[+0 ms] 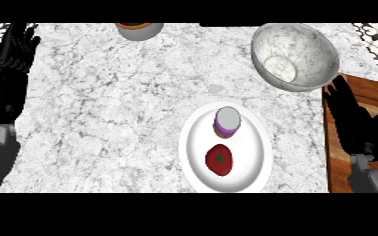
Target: Pick the tomato from the plate and place it in the bowl
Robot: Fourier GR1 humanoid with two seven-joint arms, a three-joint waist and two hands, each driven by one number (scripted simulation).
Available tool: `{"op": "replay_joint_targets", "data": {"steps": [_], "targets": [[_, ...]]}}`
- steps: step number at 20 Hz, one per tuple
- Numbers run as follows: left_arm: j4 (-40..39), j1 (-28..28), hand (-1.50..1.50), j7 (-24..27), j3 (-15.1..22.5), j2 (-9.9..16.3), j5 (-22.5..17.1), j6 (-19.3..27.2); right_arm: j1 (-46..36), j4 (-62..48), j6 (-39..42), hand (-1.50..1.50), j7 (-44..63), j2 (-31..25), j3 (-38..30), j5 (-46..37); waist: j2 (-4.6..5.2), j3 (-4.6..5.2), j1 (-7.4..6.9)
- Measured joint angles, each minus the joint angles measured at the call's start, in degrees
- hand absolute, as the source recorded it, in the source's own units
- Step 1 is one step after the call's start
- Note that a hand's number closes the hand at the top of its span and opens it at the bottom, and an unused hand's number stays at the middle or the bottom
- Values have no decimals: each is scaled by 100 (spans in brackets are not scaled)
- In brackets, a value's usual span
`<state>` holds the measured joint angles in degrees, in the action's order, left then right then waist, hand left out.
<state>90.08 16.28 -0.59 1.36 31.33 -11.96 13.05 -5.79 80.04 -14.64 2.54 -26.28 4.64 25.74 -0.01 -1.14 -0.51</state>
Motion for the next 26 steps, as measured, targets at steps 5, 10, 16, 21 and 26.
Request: {"op": "replay_joint_targets", "data": {"steps": [5, 10, 16, 21, 26], "targets": [[-171, -310, 0, -163, -24, -8, 68, 48, -108, 1096, -977, 150, -150, -70, 300, -987, -67, 111, 120], [-366, -608, 0, -326, -23, -88, 36, 115, 580, 879, -1818, -150, 460, -708, 546, -2217, -42, 250, 412], [-413, -875, 0, -428, -27, -178, -5, 182, 1550, 1231, -3281, -150, 926, -300, 1174, -3497, -120, 232, 531], [-360, -1010, 0, -414, -35, -185, -22, 164, 2429, 1616, -4052, -150, 1310, 132, 1828, -4610, -103, 223, 504], [-298, -1029, 0, -426, 12, -245, -26, 156, 3161, 2203, -4290, -150, 1857, 484, 2121, -5735, -42, 220, 435]]}}
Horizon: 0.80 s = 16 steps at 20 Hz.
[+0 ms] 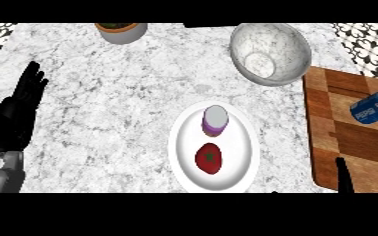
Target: Pick the tomato from the plate and place it in the bowl
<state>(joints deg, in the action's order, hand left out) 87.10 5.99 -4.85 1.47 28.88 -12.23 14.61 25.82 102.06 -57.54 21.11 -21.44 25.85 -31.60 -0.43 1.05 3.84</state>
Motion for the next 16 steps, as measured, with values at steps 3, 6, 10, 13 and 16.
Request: {"op": "replay_joint_targets", "data": {"steps": [3, 6, 10, 13, 16], "targets": [[51, 11, 0, -3, 5, 14, -3, -33, 346, 411, 102, -150, 442, 141, 14, -679, 36, 1, -84], [127, 30, 0, -12, 55, -24, 19, -26, 628, 886, 428, -150, 977, 235, 0, -1284, 68, 0, -175], [144, 134, 0, -36, 142, -76, 43, -54, 867, 1332, 1336, -150, 1801, 281, 109, -1910, 131, -6, -313], [170, 154, 0, -22, 202, -111, 73, -69, 973, 1737, 2148, -150, 2499, 333, 227, -2319, 148, -13, -418], [138, 227, 0, -6, 266, -159, 112, -87, 839, 2098, 3052, -150, 3210, 479, 419, -2629, 163, -26, -509]]}}
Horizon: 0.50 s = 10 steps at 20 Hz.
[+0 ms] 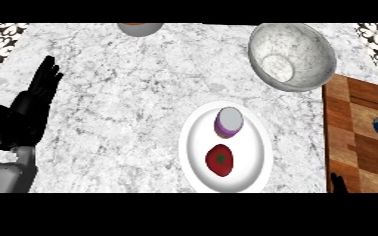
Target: Pick the tomato from the plate and place it in the bowl
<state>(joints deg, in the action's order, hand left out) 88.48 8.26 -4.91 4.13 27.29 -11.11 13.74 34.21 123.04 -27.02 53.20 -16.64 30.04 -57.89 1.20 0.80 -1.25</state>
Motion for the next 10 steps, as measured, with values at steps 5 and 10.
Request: {"op": "replay_joint_targets", "data": {"steps": [5, 10], "targets": [[-32, 163, 0, -88, 30, -54, -7, -31, -662, 379, 1485, -150, 937, 468, 297, -220, -11, -27, -105], [-154, 255, 0, -75, 73, -132, 41, -40, -1299, 97, 2441, -150, 1369, 1136, 416, -87, -11, -42, -129]]}}
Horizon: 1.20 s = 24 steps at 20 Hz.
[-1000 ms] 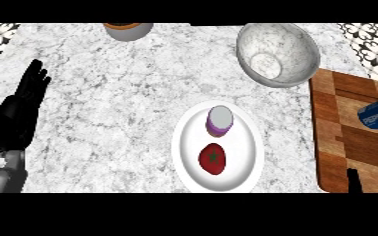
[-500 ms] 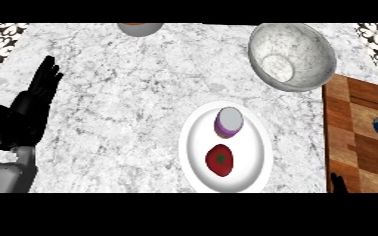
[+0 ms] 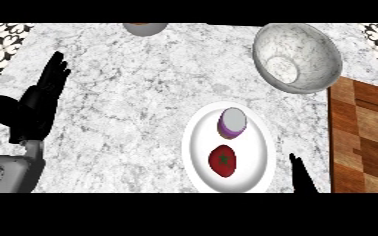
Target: Pick the tomato from the plate and place it in the bowl
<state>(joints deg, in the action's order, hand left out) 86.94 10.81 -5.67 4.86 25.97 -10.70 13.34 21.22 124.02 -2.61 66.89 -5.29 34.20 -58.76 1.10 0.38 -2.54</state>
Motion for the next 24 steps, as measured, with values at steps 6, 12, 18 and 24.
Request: {"op": "replay_joint_targets", "data": {"steps": [6, 12, 18, 24], "targets": [[-77, 8, 0, 13, -9, -62, 29, -9, -593, -445, 592, -150, 309, 347, -13, 230, -35, -13, 61], [17, -89, 0, -21, -55, -76, 63, 7, -1412, -1048, 909, -150, 436, 421, -125, -132, -75, -20, 106], [29, -122, 0, -53, -111, -95, 126, 17, -1894, -1604, 931, -150, 480, 437, -129, -7, -90, -28, 158], [96, -302, 0, 34, -166, -125, 122, -52, -2099, -2104, 834, -150, 491, 439, -119, 350, -95, -29, 166]]}}
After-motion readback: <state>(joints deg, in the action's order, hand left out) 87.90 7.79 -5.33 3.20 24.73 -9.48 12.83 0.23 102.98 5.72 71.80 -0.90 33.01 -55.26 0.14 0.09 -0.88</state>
